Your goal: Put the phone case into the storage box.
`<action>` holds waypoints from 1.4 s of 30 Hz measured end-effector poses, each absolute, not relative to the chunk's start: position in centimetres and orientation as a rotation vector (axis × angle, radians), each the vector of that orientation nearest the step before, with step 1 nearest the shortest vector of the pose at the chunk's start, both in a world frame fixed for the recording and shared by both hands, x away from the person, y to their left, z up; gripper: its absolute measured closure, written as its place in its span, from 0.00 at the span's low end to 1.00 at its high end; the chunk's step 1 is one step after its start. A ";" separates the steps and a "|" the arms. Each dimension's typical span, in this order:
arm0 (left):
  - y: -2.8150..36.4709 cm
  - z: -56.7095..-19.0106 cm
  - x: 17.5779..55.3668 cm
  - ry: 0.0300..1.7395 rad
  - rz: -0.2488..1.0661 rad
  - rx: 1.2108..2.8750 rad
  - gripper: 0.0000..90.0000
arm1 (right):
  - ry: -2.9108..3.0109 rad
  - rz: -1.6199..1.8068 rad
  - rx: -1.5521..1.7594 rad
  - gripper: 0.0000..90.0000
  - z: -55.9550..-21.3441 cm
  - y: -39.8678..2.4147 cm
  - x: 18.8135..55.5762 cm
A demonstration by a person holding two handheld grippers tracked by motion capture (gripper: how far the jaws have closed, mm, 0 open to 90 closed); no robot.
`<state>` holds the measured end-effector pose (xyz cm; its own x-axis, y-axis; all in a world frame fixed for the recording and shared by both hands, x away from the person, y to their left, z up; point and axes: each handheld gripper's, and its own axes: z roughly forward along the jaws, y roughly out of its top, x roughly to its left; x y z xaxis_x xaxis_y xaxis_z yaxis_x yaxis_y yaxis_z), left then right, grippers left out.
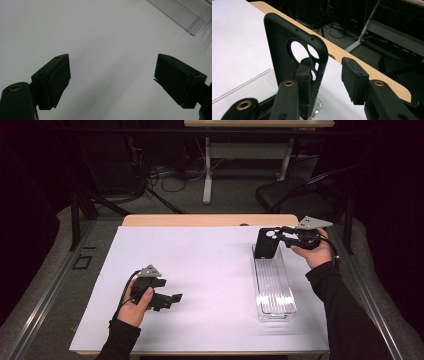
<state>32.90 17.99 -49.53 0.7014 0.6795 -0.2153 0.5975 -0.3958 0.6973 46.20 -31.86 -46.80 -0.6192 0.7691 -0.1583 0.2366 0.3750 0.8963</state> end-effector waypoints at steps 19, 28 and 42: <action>18.1 -49.5 33.0 0.971 0.130 2.116 0.15 | 2.077 1.237 0.905 0.56 -47.1 -31.5 45.8; 18.2 -49.5 33.2 0.979 0.123 2.104 0.15 | 2.106 1.255 0.948 0.44 -47.1 -31.5 44.6; 18.8 -49.2 33.2 0.985 0.136 2.078 0.15 | 2.104 1.263 1.036 0.16 -45.7 -30.1 42.7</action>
<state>33.22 18.81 -49.16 0.6889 0.6878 -0.2288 0.6000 -0.3640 0.7124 42.75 -30.11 -45.68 -0.6023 0.7981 -0.0154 0.3615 0.2899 0.8861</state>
